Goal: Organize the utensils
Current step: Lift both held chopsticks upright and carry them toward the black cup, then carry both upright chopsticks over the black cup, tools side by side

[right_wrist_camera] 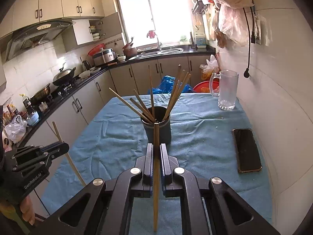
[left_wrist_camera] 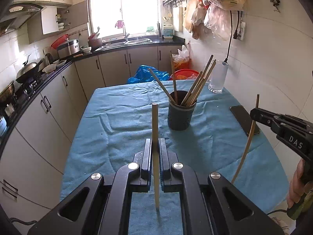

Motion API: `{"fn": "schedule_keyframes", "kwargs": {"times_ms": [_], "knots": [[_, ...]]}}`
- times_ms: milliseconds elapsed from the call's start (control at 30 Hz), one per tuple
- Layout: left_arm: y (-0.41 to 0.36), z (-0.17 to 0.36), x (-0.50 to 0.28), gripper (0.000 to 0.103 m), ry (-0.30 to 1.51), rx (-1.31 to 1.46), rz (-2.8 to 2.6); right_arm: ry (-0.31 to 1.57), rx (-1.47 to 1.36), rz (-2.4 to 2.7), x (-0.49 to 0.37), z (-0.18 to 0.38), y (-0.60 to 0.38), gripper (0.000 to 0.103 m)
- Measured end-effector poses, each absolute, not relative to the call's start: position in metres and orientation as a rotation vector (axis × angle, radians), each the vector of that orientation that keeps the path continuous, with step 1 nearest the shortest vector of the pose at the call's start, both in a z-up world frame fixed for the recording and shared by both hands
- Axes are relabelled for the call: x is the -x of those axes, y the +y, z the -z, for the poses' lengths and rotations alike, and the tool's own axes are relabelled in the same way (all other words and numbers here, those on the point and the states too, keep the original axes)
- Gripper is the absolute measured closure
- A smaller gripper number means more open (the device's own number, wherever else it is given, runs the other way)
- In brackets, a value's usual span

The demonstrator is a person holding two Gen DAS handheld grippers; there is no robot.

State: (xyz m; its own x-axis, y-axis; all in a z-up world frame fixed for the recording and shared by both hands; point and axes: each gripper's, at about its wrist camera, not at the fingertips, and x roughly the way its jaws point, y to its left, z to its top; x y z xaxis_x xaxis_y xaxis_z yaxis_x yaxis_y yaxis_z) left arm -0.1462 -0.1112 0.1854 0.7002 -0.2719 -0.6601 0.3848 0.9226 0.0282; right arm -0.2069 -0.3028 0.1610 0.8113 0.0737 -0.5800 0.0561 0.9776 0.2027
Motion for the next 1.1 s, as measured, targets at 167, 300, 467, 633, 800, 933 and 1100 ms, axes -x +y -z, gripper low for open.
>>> {"fn": "schedule_keyframes", "kwargs": {"times_ms": [167, 300, 467, 633, 800, 933, 1100], "knots": [[-0.112, -0.186, 0.144, 0.097, 0.710, -0.172, 0.372, 0.612, -0.223, -0.004, 0.207, -0.166, -0.305, 0.097], [-0.112, -0.187, 0.143, 0.097, 0.715, -0.174, 0.373, 0.602, -0.227, -0.002, 0.206, -0.169, -0.307, 0.097], [-0.113, -0.187, 0.140, 0.097, 0.720, -0.172, 0.373, 0.594, -0.231, -0.002, 0.205, -0.172, -0.307, 0.097], [-0.113, -0.186, 0.138, 0.097, 0.722, -0.173, 0.373, 0.591, -0.232, -0.001, 0.204, -0.174, -0.309, 0.097], [-0.113, -0.186, 0.137, 0.097, 0.722, -0.172, 0.375, 0.590, -0.232, 0.000, 0.204, -0.175, -0.309, 0.097], [-0.114, -0.188, 0.134, 0.097, 0.719, -0.167, 0.381, 0.584, -0.234, 0.001, 0.203, -0.178, -0.310, 0.097], [-0.114, -0.192, 0.130, 0.097, 0.712, -0.165, 0.383, 0.580, -0.233, 0.001, 0.202, -0.180, -0.308, 0.097]]}}
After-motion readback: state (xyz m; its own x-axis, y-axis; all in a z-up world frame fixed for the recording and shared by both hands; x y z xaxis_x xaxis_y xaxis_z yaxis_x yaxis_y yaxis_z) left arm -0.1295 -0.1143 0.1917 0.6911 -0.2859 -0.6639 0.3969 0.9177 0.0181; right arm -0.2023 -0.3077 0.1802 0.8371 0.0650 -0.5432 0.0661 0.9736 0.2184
